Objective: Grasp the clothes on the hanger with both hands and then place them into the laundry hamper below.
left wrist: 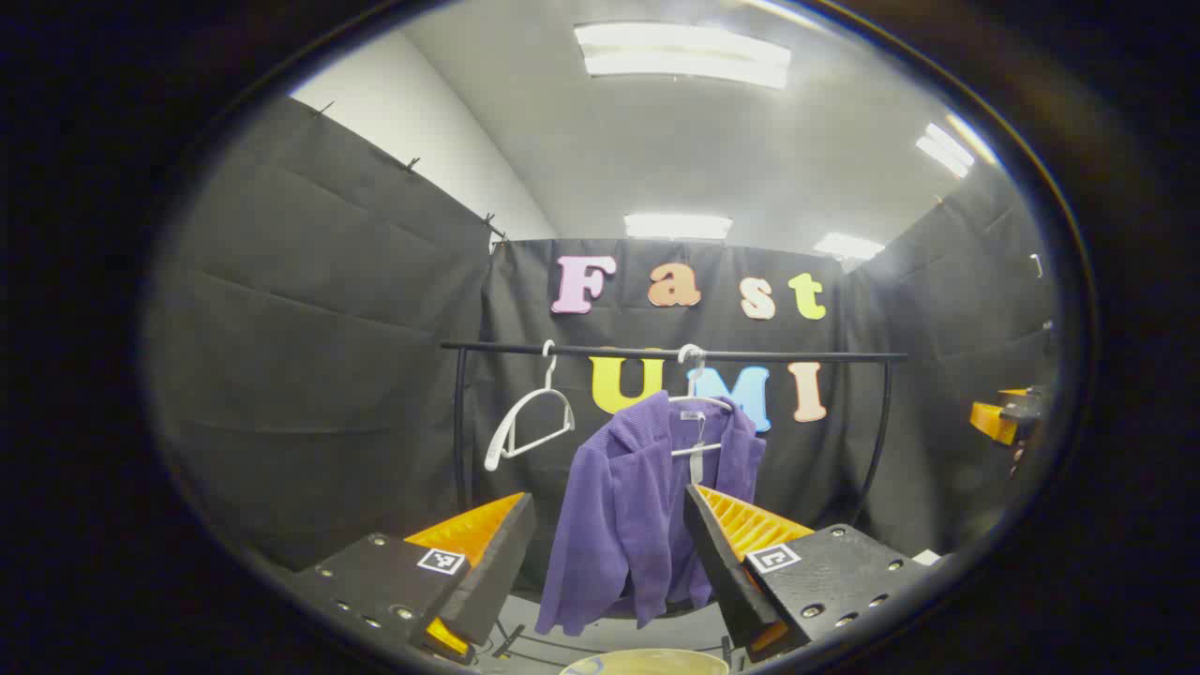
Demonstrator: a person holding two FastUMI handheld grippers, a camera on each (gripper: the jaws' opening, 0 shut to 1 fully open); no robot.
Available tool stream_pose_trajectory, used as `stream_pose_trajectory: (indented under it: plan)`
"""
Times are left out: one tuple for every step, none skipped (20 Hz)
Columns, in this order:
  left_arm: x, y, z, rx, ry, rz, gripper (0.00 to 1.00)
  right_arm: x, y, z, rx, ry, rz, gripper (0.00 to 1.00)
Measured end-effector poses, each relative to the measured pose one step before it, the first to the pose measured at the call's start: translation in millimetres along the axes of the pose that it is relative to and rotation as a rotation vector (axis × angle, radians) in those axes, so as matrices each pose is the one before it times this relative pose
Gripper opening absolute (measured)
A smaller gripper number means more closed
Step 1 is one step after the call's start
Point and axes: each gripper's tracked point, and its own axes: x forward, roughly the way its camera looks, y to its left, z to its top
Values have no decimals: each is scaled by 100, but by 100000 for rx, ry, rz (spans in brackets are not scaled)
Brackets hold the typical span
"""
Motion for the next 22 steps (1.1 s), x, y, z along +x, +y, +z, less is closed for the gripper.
stream_pose_trajectory:
  plan:
    - [296,-180,-254,818,493,-480,87,-9,122,-296,-17,663,-452,96]
    - [204,-394,-503,253,956,-1041,92,61,-2,-242,271,356,-848,96]
    - [406,-377,-495,115,1176,-1433,92,-21,14,-302,554,576,-713,96]
    - [372,-384,-406,335,925,-1240,97,79,170,-447,762,1001,-414,96]
    - [405,-203,-171,390,317,-849,93,-6,73,-349,569,888,-371,96]
    - [378,-250,-301,206,439,-709,97,0,-67,-219,77,336,-644,96]
    - [240,-157,-257,-100,378,-560,92,8,-253,-184,-502,86,-932,96]
    - [247,-285,-118,-434,299,-636,90,-19,-176,-257,-629,266,-935,96]
    - [180,-304,-64,-553,179,-651,88,-104,-18,-238,-345,591,-514,96]
    - [345,-155,-8,-422,16,-502,92,-102,135,-336,-14,781,-234,96]
    - [125,18,-110,-115,150,-313,89,-63,159,-234,160,822,-63,96]
    - [114,163,-163,106,247,-65,92,-109,173,-277,177,840,11,96]
    - [-53,60,-282,201,156,-70,97,-46,197,-165,33,573,178,96]
    - [126,43,-287,-367,476,-222,95,-23,223,-132,-377,204,190,96]
    - [187,-158,-624,-1320,1197,-753,92,54,150,-154,-841,434,-211,96]
    - [247,-213,-737,-1958,1513,-875,97,196,298,-225,-457,942,82,96]
    - [164,-136,-700,-2190,1326,-694,92,134,639,-126,377,959,1108,96]
    - [164,-126,-473,-1998,1220,-808,92,226,757,-122,724,985,1349,96]
    - [99,106,-477,-1350,1070,-323,92,340,790,-23,765,707,1422,96]
    - [240,185,-96,-789,534,467,97,207,830,81,685,412,1700,96]
    - [138,313,164,-590,164,631,92,336,964,192,491,266,1684,96]
    - [-27,84,59,-406,57,522,97,309,745,287,58,-140,1397,96]
